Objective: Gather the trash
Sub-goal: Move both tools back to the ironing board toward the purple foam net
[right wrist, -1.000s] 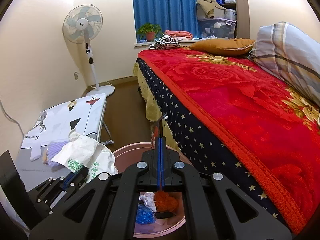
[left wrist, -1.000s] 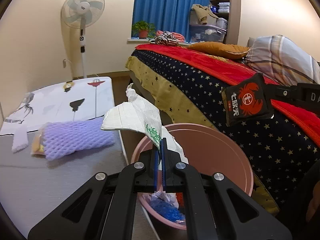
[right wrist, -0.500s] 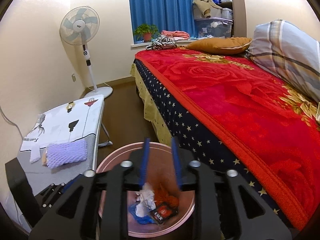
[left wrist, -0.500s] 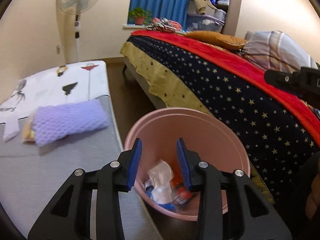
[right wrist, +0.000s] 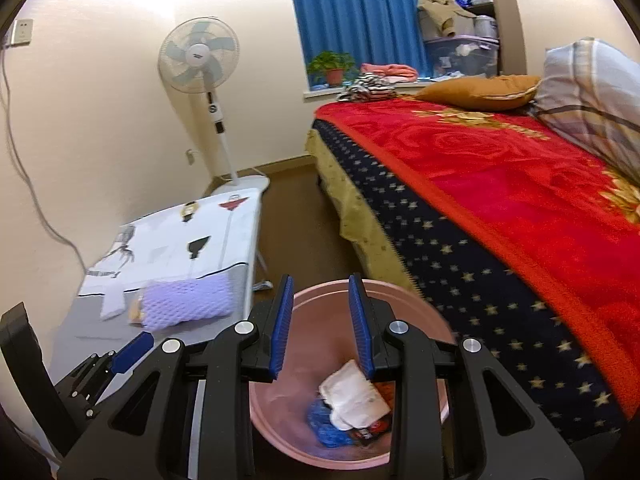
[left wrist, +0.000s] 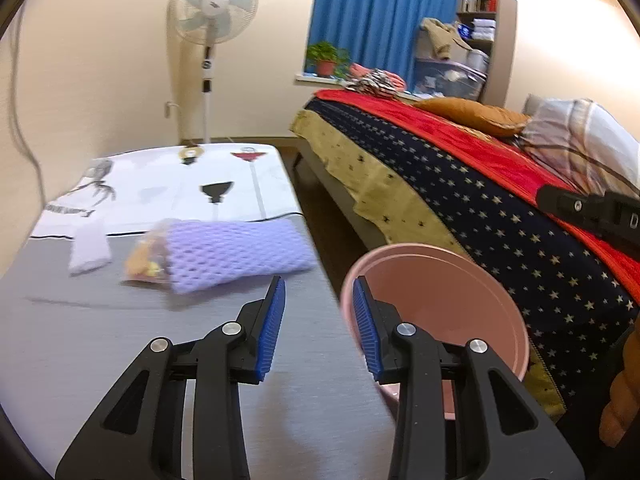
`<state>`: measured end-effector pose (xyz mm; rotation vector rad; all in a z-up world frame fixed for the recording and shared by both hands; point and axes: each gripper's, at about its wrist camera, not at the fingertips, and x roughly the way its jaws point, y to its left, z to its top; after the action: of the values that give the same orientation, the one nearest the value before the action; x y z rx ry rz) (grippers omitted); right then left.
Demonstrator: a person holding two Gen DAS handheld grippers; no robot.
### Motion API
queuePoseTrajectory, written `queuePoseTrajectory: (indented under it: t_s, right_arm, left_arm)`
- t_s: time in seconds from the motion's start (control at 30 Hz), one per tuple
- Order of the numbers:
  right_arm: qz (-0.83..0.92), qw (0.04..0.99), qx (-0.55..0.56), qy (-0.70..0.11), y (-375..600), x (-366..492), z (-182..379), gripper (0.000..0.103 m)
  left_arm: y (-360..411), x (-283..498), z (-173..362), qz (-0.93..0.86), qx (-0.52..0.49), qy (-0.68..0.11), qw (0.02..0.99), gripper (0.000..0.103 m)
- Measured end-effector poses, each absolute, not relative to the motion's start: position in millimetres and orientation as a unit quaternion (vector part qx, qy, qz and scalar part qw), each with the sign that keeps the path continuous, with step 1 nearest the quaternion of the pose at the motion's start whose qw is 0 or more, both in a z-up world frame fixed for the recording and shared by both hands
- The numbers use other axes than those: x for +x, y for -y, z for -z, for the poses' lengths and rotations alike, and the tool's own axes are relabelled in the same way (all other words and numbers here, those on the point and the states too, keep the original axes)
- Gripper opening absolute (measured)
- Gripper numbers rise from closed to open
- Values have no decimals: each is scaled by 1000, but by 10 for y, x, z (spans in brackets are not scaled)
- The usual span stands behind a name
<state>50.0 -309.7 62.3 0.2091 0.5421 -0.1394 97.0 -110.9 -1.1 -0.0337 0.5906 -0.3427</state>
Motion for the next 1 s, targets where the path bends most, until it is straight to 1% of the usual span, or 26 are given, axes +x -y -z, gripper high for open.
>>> queuePoseTrajectory:
  t_s: [0.2, 0.67, 1.0]
  right_arm:
    - [31, 956, 112, -271, 2892, 624, -527, 28]
    - [-26, 947, 132, -292, 2559, 1072, -224, 27]
    - [-48, 937, 133, -320, 2357, 1503, 31, 27]
  left_arm:
    - [798, 994, -4, 132, -33, -285, 949, 32]
    - [344, 1130, 16, 62, -56, -277, 957, 25]
    - [114, 1318, 96, 19, -73, -283, 956, 25]
